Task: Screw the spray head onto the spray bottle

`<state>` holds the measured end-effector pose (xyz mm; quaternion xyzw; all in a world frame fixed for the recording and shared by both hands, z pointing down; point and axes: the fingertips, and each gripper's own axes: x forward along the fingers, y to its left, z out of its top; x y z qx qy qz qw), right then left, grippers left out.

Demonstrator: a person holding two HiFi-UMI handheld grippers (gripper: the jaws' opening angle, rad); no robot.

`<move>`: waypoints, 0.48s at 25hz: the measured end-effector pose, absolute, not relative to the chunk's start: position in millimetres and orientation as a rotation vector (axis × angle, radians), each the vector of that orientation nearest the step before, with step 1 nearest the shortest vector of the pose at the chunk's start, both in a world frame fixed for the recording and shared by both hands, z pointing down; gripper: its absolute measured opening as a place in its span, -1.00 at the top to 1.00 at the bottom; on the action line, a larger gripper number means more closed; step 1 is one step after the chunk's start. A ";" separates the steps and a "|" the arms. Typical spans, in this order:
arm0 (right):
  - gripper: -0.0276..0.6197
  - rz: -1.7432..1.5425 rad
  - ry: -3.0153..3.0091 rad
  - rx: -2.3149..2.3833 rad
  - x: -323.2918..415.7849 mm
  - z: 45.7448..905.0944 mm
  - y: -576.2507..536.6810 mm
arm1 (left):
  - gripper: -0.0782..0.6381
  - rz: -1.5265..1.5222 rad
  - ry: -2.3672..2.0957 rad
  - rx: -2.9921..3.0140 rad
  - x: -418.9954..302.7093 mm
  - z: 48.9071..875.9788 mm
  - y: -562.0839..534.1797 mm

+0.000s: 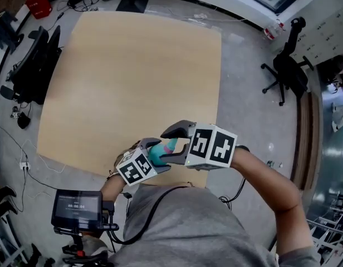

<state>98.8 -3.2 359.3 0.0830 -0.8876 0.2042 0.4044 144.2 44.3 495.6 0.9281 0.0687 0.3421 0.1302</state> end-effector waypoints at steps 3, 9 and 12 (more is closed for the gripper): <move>0.25 0.395 -2.261 0.147 96.9 354.5 4.6 | -0.35 0.936 0.198 2.695 144.4 492.5 53.7; 0.25 0.187 -2.267 -0.081 98.5 308.7 13.7 | -0.35 0.711 0.394 2.671 130.1 455.6 80.3; 0.25 0.103 -2.211 -0.221 96.2 303.9 36.6 | -0.35 0.647 0.541 2.648 127.7 425.4 93.5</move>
